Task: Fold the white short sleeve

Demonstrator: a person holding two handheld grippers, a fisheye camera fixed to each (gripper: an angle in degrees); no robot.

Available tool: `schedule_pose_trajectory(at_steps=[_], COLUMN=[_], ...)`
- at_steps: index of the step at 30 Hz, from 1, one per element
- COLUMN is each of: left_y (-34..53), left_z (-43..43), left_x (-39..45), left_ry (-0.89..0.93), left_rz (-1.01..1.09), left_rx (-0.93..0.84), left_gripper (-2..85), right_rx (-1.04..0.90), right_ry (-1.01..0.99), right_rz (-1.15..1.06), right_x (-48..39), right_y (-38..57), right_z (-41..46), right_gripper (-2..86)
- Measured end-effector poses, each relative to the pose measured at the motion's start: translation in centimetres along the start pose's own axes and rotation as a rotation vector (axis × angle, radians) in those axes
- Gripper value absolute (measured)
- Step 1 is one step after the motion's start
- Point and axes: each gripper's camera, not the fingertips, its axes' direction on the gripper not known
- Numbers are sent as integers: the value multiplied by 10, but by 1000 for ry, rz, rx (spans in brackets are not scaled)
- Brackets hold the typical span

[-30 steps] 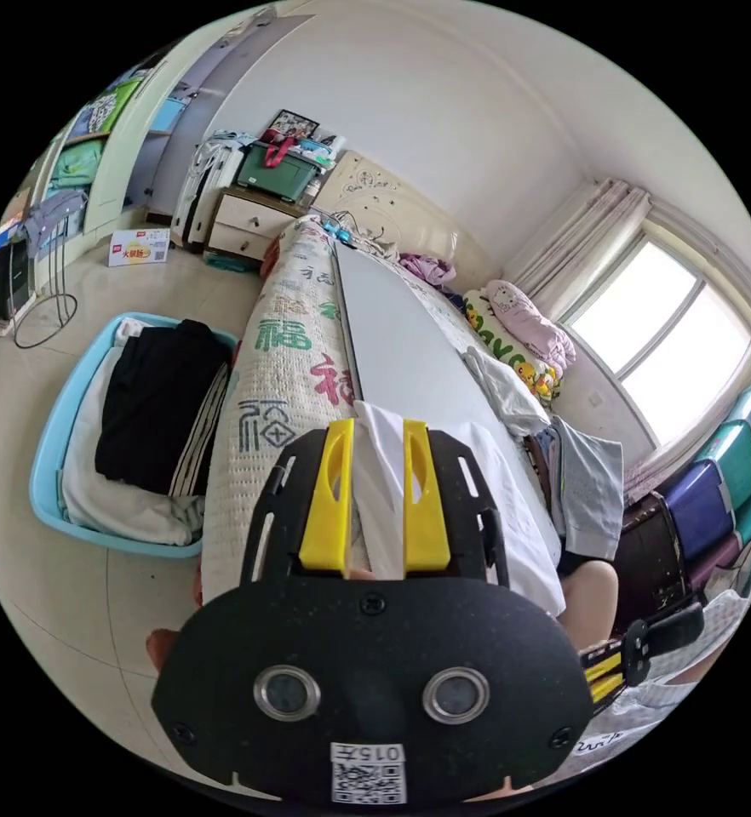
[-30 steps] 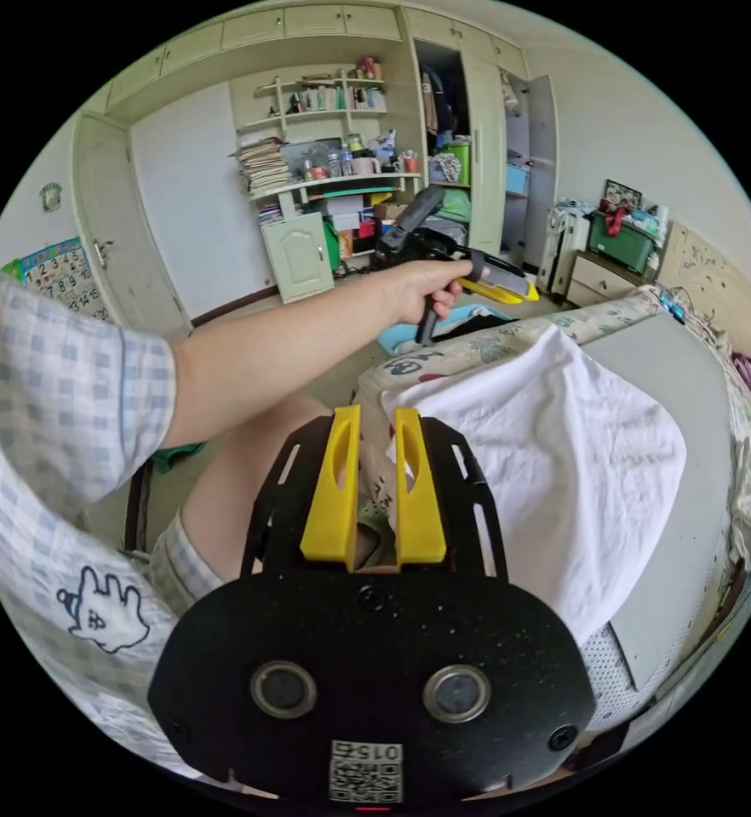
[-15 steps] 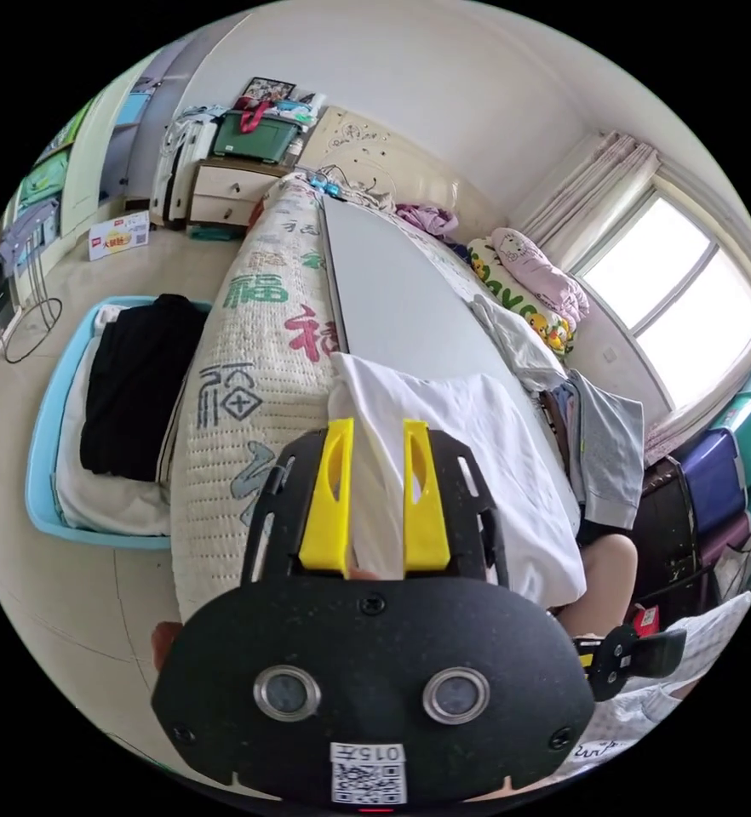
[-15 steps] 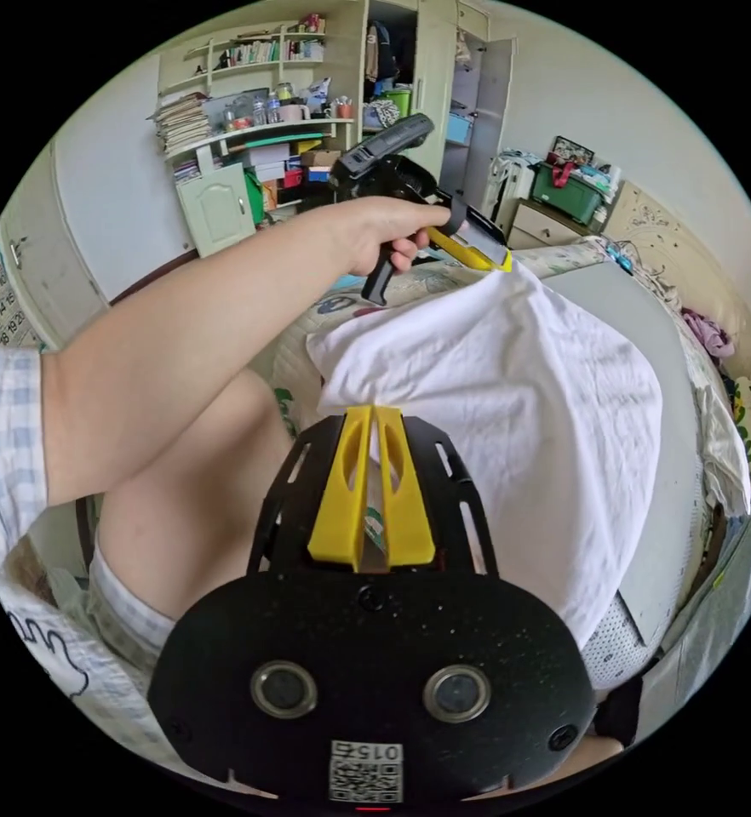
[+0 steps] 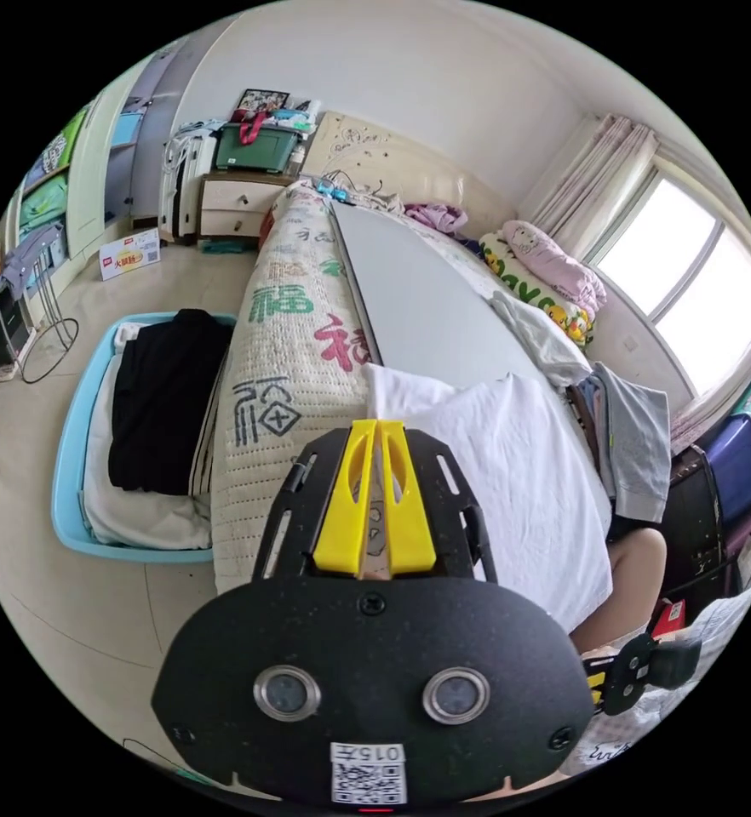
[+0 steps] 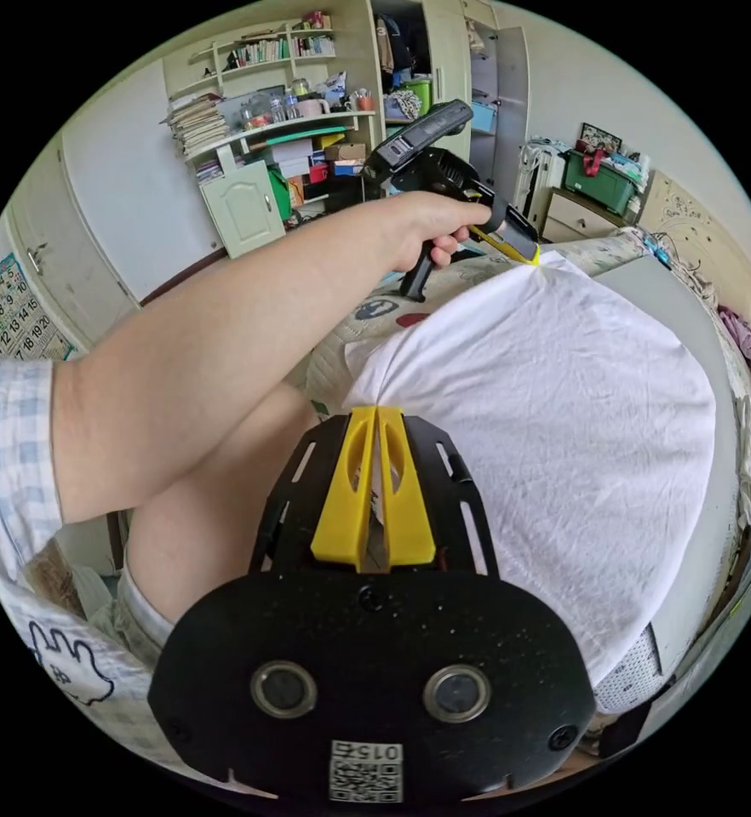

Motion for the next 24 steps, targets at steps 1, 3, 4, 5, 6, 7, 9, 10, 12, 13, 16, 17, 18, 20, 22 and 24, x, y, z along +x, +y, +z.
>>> schedule_pose_trajectory(at_steps=[1,3,4,5,6,7,9,10,12,13,16,17,18,20,22,24], left_y=[-1,-4,-6,-6,-6,-6,-4,-3,0,2,2,2,1,-1,-5,-8], left_z=[7,14,17,18,18,16,10,4,-3,-7,-9,-8,-8,-4,0,4], left_x=[2,6,7,8,7,6,4,3,2,3,10,13,14,18,22,26], left_ry=[-9,-15,-15,-14,-13,-5,20,42,79,94,69,53,47,61,74,57], left_rz=[3,9,11,6,1,-10,-30,-44,-58,-59,-45,-43,-45,-48,-48,-47], left_rx=[-26,-58,-69,-75,-75,-70,-47,-27,5,24,33,31,32,43,46,49], left_gripper=[-4,-1,3,7,10,16,28,40,51,56,68,74,77,81,81,80], right_rx=[-12,-55,-98,-115,-112,-95,-52,-23,18,38,20,5,-5,-34,-40,-51], right_ry=[4,-41,-88,-126,-140,-161,-164,-127,-34,37,212,259,272,234,165,121], right_rz=[2,-18,-27,-41,-50,-61,-72,-61,-18,12,87,136,165,256,279,276], right_x=[2,3,4,2,2,2,7,17,38,55,98,115,123,149,158,163], right_y=[-3,-6,-7,-6,-5,-2,4,8,15,21,37,44,47,58,64,68], right_z=[2,5,8,6,3,-8,-32,-50,-78,-95,-125,-131,-133,-140,-141,-139], right_gripper=[-7,-7,-7,-6,-5,0,20,39,66,78,91,95,97,101,88,73])
